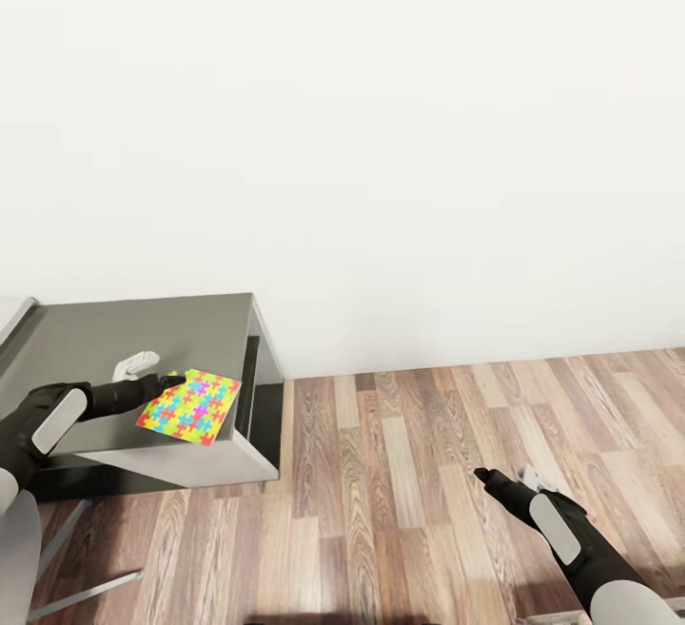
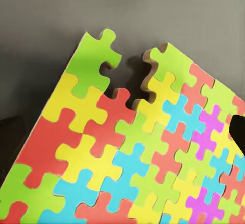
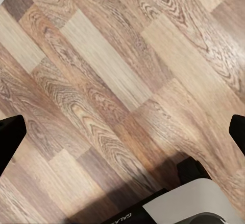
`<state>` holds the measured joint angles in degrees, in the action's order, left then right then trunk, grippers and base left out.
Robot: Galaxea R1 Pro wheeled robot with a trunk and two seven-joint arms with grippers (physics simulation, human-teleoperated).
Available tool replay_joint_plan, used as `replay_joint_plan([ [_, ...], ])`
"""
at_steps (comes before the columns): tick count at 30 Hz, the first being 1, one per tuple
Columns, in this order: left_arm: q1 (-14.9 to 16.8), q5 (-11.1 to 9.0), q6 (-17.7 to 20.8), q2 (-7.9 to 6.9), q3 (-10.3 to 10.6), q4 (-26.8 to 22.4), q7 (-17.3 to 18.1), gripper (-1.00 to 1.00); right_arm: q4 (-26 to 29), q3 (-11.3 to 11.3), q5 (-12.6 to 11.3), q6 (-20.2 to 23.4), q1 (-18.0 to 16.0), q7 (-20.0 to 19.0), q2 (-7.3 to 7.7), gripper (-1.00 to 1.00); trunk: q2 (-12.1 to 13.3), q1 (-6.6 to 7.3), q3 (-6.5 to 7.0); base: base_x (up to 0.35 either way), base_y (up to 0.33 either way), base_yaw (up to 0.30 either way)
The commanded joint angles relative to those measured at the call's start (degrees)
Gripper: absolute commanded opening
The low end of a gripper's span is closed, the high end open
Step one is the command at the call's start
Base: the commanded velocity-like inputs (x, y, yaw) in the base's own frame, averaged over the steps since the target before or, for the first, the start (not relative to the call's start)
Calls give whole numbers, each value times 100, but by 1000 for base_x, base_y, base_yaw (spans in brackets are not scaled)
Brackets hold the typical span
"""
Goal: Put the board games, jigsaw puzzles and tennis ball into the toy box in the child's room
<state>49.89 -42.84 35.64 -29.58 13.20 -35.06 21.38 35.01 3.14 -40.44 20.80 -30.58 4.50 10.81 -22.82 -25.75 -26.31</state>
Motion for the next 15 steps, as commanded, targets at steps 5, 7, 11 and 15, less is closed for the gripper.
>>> replay_joint_plan([
  [5,6,-23,13,-4,24,-1,6,100,14,3,-60,29,-1,44,0,100,-10,-3,-9,-76,-73,0],
  [7,5,-23,13,-6,24,-1,6,100,14,3,-60,29,-1,43,0,100,-10,-3,-9,-82,-90,0],
  [11,9,-23,13,-4,24,-1,6,100,14,3,-60,29,-1,43,0,100,-10,-3,-9,-36,-40,0],
  [15,7,-23,13,-4,24,-1,6,100,14,3,-60,29,-1,43,0,100,-10,-3,-9,-51,-58,0],
])
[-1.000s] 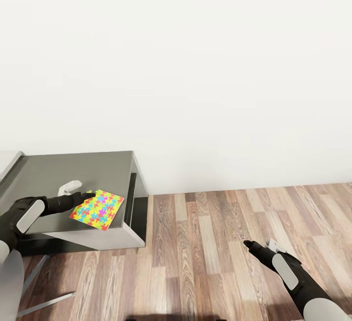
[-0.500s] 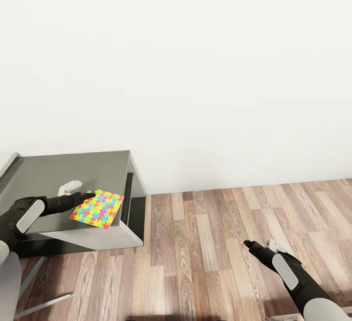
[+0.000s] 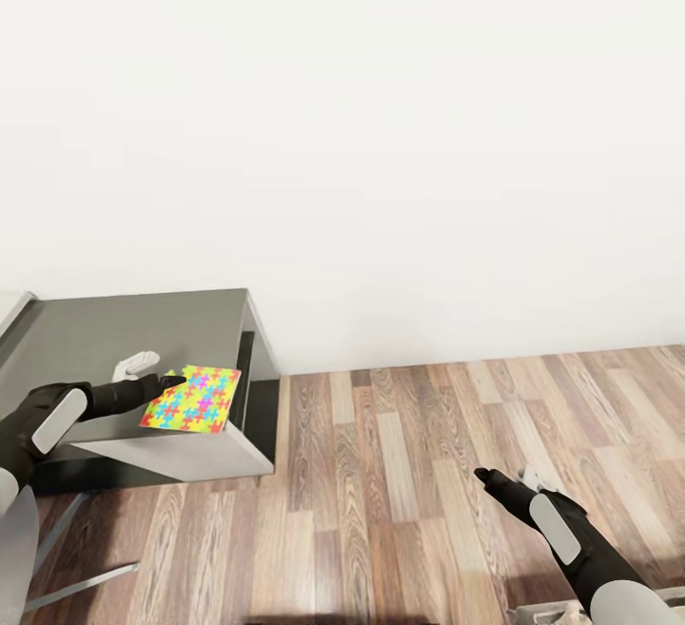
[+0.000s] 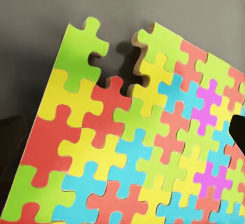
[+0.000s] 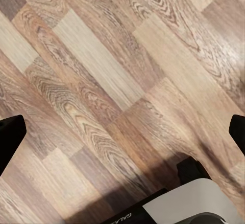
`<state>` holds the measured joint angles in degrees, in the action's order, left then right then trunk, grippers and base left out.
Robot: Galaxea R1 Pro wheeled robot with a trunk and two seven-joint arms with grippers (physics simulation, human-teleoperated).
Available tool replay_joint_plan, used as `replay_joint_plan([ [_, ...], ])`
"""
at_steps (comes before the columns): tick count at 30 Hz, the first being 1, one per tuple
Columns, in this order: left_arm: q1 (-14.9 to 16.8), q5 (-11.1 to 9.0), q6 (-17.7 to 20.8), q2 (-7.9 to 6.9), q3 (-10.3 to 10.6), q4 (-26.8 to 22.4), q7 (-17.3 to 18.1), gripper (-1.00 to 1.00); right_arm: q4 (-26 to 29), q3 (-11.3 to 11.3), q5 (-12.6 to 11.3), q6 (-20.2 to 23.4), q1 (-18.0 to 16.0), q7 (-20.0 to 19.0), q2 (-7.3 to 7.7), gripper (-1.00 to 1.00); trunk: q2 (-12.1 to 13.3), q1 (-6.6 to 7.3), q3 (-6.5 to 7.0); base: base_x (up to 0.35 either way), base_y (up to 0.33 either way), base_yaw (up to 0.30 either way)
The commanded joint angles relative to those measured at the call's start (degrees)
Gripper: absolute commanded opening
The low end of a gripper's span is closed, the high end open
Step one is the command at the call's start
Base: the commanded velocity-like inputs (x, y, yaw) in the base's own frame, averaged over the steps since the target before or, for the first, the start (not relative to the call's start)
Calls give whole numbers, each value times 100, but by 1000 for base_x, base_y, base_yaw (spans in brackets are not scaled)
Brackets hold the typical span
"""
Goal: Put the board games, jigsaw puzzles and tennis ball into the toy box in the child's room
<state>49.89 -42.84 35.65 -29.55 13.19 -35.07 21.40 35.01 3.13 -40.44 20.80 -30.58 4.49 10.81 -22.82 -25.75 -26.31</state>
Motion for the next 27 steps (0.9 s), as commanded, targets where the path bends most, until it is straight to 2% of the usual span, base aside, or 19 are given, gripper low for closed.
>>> replay_joint_plan([
  [1,5,-23,12,-7,25,-1,5,100,14,3,-61,29,-1,45,0,100,-10,-3,-9,-19,-22,0],
  [15,6,-23,13,-7,25,0,5,100,14,3,-61,29,-1,47,0,100,-10,-3,-9,-2,-126,0],
  [27,4,-31,15,-8,25,0,5,100,14,3,-53,29,-1,45,-48,100,-10,-3,-9,0,-18,0],
])
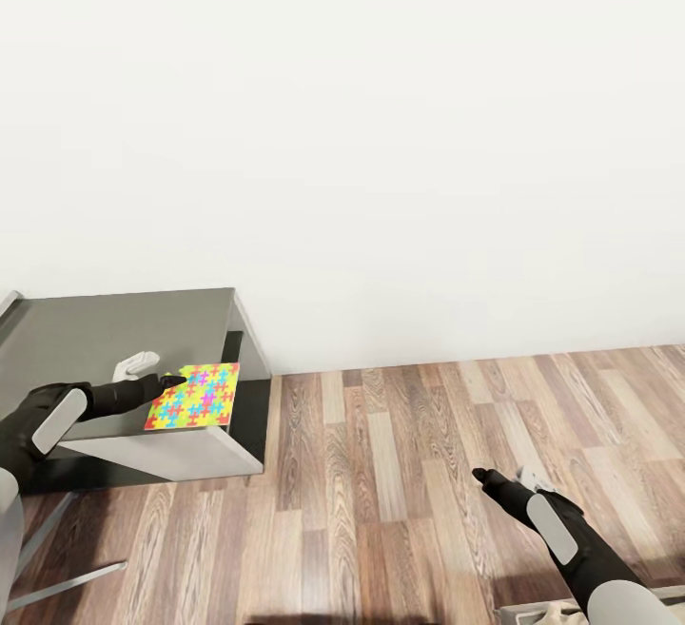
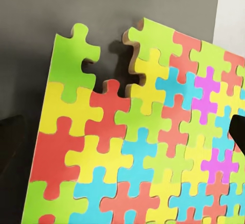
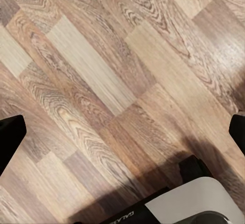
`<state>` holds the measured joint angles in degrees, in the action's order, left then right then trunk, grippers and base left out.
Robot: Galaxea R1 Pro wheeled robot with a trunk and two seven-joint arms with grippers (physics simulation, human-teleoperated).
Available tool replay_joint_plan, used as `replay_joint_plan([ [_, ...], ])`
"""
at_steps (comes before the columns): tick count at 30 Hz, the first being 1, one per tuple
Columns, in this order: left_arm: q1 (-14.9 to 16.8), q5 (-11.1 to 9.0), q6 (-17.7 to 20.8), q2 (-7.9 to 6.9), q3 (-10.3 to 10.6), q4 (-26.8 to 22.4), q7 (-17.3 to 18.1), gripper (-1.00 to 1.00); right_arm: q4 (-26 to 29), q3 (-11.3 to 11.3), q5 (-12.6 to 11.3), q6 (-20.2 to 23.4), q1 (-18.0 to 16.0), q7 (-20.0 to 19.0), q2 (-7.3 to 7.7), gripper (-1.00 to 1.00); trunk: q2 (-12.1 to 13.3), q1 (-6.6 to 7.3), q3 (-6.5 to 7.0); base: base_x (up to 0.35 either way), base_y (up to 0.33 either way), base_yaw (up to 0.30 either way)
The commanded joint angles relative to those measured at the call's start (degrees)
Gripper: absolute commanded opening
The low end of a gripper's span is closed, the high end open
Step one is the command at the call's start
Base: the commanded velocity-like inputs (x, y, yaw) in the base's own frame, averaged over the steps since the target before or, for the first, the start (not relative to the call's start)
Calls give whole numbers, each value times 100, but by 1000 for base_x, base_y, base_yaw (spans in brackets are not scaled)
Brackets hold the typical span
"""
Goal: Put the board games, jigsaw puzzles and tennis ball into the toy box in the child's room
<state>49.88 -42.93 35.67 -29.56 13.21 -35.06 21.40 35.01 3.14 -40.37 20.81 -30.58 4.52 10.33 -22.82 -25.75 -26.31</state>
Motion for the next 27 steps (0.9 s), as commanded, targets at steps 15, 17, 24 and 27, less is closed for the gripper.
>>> replay_joint_plan([
  [15,8,-29,10,-13,23,-1,-1,100,14,2,-59,29,-1,42,0,100,-10,-3,-9,0,-48,0],
  [17,7,-30,10,-14,24,-1,-3,100,14,2,-59,29,-1,41,-1,100,-10,-3,-9,0,-7,0],
  [24,6,-31,8,-15,16,-1,-4,100,14,2,-59,29,-1,41,1,100,-10,-3,-9,0,-1,0],
  [27,8,-31,-10,-28,13,-1,-10,100,14,2,-59,29,-1,42,3,100,-10,-3,-9,0,0,0],
])
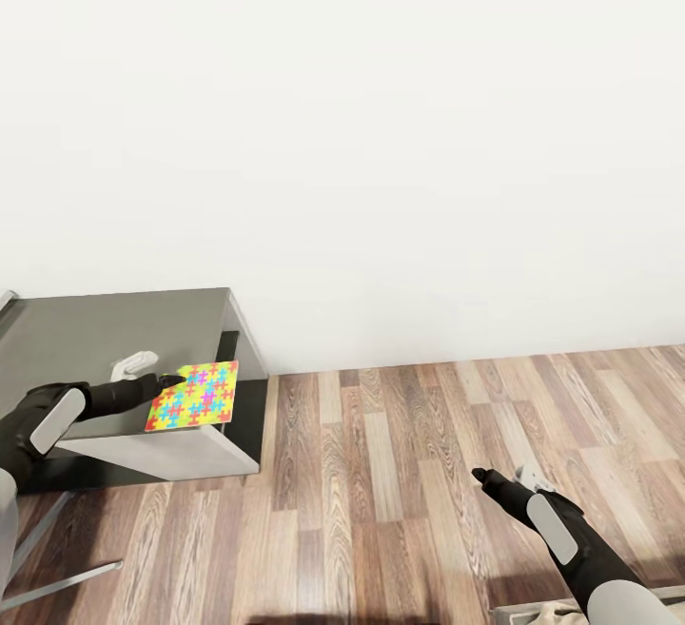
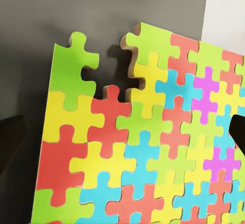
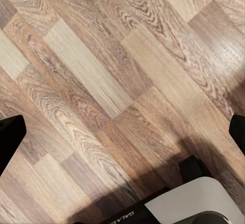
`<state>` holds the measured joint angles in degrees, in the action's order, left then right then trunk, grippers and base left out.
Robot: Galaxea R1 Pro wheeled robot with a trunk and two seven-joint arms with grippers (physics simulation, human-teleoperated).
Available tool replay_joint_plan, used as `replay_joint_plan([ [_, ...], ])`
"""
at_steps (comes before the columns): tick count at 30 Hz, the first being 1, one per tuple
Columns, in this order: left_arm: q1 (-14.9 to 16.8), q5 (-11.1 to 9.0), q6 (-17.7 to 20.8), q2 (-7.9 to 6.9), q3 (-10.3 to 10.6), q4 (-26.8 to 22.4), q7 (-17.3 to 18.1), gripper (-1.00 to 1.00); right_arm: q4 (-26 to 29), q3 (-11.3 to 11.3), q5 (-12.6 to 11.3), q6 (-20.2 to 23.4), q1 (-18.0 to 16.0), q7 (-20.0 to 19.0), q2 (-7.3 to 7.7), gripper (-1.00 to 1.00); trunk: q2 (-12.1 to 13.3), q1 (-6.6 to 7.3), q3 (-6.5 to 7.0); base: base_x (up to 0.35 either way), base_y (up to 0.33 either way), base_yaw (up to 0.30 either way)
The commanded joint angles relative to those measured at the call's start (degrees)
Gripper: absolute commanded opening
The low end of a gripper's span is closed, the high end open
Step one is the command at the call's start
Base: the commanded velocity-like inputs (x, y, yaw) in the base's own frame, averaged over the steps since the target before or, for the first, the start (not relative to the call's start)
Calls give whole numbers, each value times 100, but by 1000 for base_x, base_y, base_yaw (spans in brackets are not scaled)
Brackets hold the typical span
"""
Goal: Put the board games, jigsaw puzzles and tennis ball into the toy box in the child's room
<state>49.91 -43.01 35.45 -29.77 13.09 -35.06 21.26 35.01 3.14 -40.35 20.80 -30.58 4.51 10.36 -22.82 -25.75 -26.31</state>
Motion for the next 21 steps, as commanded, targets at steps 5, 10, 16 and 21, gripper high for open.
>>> replay_joint_plan([
  [5,4,-50,-14,-202,20,1,6,100,14,2,-60,29,-1,46,-2,100,-10,-3,-9,0,0,0],
  [10,2,-64,-26,-302,15,-1,7,100,14,2,-60,27,-1,45,-5,100,-10,-3,-9,0,0,0],
  [16,2,-73,-29,-343,10,4,10,100,14,2,-60,26,-1,45,-4,100,-10,-3,-9,0,0,0],
  [21,2,-86,-21,-351,10,0,22,100,14,2,-60,21,-1,47,-6,100,-10,-3,-9,0,0,0],
])
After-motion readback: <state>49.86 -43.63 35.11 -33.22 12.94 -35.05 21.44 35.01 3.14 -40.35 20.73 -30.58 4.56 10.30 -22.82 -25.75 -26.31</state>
